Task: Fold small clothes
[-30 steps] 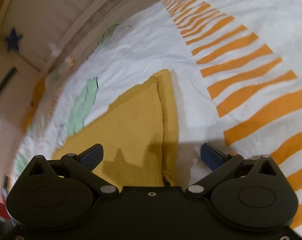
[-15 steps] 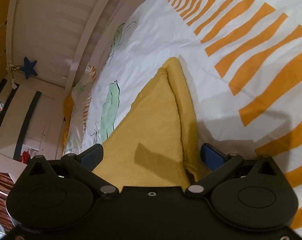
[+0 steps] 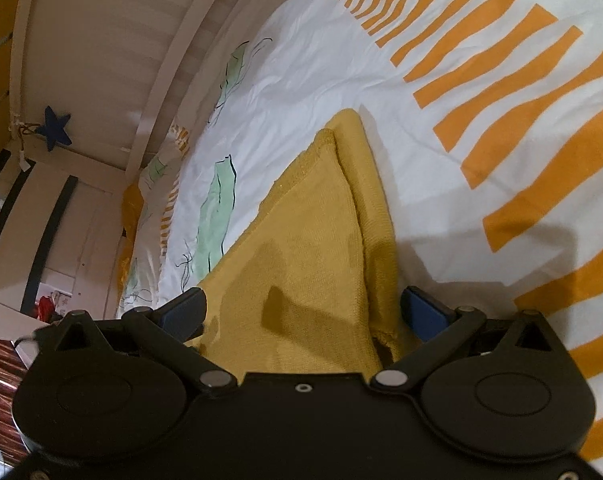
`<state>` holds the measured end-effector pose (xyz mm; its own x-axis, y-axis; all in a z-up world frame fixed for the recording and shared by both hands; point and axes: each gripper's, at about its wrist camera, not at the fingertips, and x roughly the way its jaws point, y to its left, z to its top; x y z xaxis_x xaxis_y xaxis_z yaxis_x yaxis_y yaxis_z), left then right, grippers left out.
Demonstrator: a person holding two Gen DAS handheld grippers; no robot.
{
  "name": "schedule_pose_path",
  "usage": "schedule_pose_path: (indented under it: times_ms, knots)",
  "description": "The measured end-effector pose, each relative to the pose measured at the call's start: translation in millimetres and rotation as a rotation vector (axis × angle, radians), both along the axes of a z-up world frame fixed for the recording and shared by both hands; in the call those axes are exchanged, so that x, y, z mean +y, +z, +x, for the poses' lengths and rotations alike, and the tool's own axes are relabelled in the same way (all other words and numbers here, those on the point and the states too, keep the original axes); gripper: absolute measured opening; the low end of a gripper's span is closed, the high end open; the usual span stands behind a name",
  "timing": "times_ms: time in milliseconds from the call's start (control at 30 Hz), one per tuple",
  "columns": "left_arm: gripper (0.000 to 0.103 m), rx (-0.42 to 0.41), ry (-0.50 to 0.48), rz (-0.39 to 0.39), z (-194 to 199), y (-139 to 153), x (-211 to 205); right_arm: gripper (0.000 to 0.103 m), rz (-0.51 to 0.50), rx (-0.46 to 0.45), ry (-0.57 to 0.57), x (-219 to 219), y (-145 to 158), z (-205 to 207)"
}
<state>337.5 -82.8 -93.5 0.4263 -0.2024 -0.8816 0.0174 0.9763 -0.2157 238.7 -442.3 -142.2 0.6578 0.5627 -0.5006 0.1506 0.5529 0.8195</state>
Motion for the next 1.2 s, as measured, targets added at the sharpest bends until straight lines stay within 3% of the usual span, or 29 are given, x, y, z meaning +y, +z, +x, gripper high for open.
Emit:
schedule_pose_path:
  times_ms: [333,533,900,1033,1200]
  knots:
    - [0.09,-0.044,-0.072,0.104,7,-17,-15,0.103,0.011,-0.023,-0.007,1,-4,2]
    - [0.088,-0.078,-0.074,0.054,-7,1,-4,0.103,0.002,-0.046,-0.009,4,-5,4]
    - [0.089,-0.211,-0.063,0.007,-87,55,49,0.103,-0.027,-0.09,0.005,9,-4,2]
    - [0.089,-0.218,-0.087,-0.02,-97,50,66,0.103,-0.047,-0.113,0.007,12,-3,2]
    - [0.088,-0.185,-0.05,-0.036,-77,35,88,0.103,-0.098,-0.144,0.052,18,-2,7]
